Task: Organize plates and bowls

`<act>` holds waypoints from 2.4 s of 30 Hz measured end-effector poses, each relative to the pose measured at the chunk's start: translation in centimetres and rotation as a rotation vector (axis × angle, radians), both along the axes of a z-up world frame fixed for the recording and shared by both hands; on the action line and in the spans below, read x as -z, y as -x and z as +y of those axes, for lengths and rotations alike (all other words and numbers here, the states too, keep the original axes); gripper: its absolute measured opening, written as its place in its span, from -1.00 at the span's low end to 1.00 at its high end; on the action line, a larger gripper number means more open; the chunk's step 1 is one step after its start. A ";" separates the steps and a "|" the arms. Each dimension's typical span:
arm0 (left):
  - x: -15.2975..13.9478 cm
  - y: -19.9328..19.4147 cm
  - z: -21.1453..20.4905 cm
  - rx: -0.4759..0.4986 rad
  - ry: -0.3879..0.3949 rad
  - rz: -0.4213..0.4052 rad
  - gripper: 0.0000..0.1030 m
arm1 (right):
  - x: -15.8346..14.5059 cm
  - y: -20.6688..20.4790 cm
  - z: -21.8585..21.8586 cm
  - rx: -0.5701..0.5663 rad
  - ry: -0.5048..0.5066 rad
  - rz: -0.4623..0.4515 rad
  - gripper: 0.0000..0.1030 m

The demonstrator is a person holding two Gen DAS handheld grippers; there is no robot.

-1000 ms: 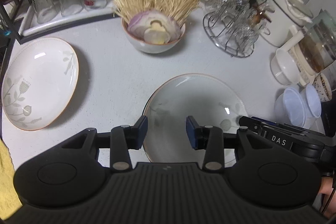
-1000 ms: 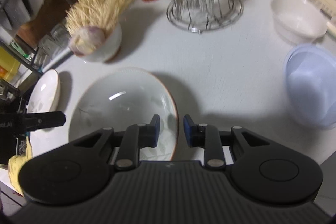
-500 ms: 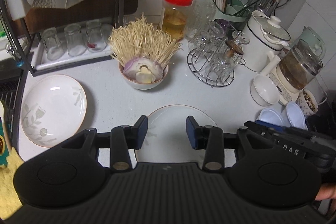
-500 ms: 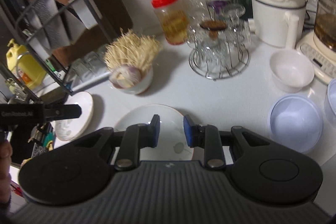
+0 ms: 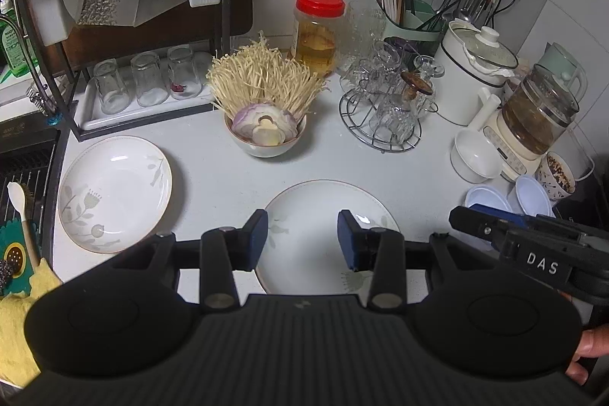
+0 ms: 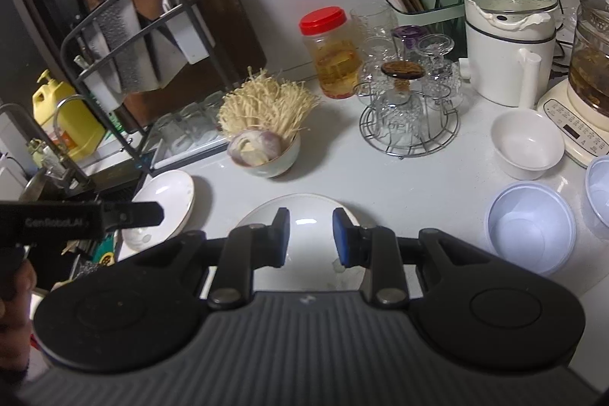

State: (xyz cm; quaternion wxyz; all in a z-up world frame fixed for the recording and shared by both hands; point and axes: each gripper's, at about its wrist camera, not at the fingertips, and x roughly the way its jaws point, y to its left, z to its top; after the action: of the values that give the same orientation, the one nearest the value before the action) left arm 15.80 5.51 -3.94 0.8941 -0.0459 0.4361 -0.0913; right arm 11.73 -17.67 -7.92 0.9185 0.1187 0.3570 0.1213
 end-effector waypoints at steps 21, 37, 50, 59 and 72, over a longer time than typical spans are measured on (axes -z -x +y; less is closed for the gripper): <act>0.5 2.7 1.3 -0.155 -0.005 0.028 -0.11 | 0.6 0.3 1.3 -0.130 -0.008 -0.008 -0.44; 2.1 4.8 4.3 -0.331 0.018 0.103 -0.07 | 1.1 -0.2 3.4 -0.253 -0.030 0.015 -0.44; 3.8 2.0 10.2 -0.358 0.047 0.119 0.08 | 1.8 -2.1 6.9 -0.237 -0.040 0.052 -0.44; 7.3 -2.2 18.2 -0.319 0.063 0.139 0.16 | 2.3 -4.4 11.8 -0.187 -0.069 0.070 0.09; 13.4 -7.6 29.2 -0.331 0.072 0.159 0.18 | 6.6 -10.2 21.3 -0.180 -0.063 0.164 0.09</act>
State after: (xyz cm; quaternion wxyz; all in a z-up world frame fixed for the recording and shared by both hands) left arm 23.42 34.68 -17.38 0.8574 -0.1561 0.4882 0.0455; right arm 21.90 3.62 -14.56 0.8675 0.1242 0.4361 0.2045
